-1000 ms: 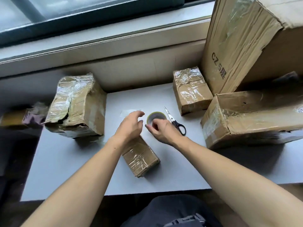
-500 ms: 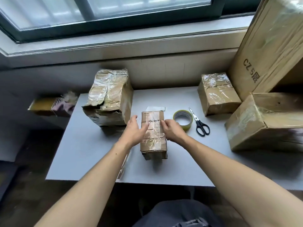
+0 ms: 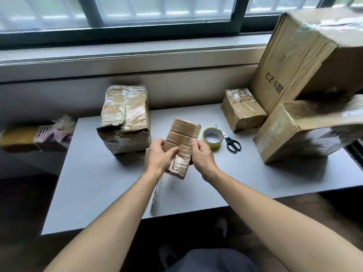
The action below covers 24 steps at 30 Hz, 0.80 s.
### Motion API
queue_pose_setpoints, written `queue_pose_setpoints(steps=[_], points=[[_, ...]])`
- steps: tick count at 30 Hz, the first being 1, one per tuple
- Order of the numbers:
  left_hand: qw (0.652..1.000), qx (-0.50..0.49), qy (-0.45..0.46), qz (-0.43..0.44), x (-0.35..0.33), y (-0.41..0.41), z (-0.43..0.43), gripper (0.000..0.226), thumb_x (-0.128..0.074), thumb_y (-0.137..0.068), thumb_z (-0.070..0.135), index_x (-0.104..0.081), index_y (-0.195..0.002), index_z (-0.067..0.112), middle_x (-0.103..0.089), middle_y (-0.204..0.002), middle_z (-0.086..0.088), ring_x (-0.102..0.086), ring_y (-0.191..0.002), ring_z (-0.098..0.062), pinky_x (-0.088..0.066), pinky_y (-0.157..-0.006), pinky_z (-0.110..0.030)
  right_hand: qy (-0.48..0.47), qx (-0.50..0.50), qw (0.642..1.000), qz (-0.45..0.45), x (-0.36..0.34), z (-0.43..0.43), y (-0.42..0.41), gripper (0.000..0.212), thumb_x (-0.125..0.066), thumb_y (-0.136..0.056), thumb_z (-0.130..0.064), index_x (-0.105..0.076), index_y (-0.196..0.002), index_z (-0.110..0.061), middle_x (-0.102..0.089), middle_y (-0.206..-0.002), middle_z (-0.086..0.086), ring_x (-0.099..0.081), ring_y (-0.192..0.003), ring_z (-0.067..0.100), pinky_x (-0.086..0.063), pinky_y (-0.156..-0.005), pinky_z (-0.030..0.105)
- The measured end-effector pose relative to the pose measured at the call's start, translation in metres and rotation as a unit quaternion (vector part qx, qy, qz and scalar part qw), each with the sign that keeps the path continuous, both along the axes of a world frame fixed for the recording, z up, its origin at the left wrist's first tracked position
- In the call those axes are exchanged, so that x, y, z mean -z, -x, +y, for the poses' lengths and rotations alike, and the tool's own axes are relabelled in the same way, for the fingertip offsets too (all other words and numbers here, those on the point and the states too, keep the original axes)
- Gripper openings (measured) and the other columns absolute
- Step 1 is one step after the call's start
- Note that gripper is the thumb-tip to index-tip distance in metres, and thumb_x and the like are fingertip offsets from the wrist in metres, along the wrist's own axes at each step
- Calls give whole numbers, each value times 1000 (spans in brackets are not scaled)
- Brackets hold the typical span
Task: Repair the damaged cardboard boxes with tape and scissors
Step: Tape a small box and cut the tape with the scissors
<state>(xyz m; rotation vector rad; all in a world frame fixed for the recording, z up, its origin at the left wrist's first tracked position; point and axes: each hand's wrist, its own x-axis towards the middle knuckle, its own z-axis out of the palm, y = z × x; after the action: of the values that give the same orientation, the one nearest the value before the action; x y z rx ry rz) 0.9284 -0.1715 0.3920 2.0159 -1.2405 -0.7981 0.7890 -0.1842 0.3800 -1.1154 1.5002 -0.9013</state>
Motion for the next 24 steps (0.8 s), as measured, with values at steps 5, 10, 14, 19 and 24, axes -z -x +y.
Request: queue_pose_setpoints(steps=[5,10,14,19,24], points=[[999,-27,25,37,-10,5,-13,21,-75,-83,36,-71,-84,15,-74,-79,2,-70,-79,-18,-56,-77,-34,-3,-101,995,-15,3,5,5,66,-84,-68,-54,-53,-116,-22,-72,-105,-12,-69,-97,2,-56,-88,30],[999,1,35,-27,-23,13,-18,24,-65,-94,30,-73,-88,8,-73,-85,-10,-65,-84,-27,-44,-71,-30,26,-86,996,23,-7,-6,14,7,-61,-97,-33,-64,-101,-27,-74,-102,-7,-70,-96,14,-58,-86,39],[999,39,10,31,-29,15,-19,28,-57,-99,32,-73,-94,10,-75,-92,-5,-69,-88,-22,-49,-74,-29,-42,-98,994,22,-14,-26,35,44,-37,-107,-39,-63,-99,-5,-66,-83,8,-59,-64,21,-45,-44,27],[971,144,-44,185,-44,20,-11,26,-58,-95,47,-70,-99,25,-74,-87,12,-67,-82,1,-48,-69,-12,-187,-55,975,-103,-29,-47,59,41,-34,-105,-29,-58,-80,-7,-53,-61,9,-50,-44,21,-43,-42,25],[989,86,-2,120,-39,33,-16,16,-63,-94,39,-64,-87,25,-64,-74,17,-59,-64,8,-42,-59,-11,-175,-91,963,-182,-31,-47,53,60,-29,-104,-57,-62,-83,-12,-52,-65,8,-52,-49,19,-47,-47,26]])
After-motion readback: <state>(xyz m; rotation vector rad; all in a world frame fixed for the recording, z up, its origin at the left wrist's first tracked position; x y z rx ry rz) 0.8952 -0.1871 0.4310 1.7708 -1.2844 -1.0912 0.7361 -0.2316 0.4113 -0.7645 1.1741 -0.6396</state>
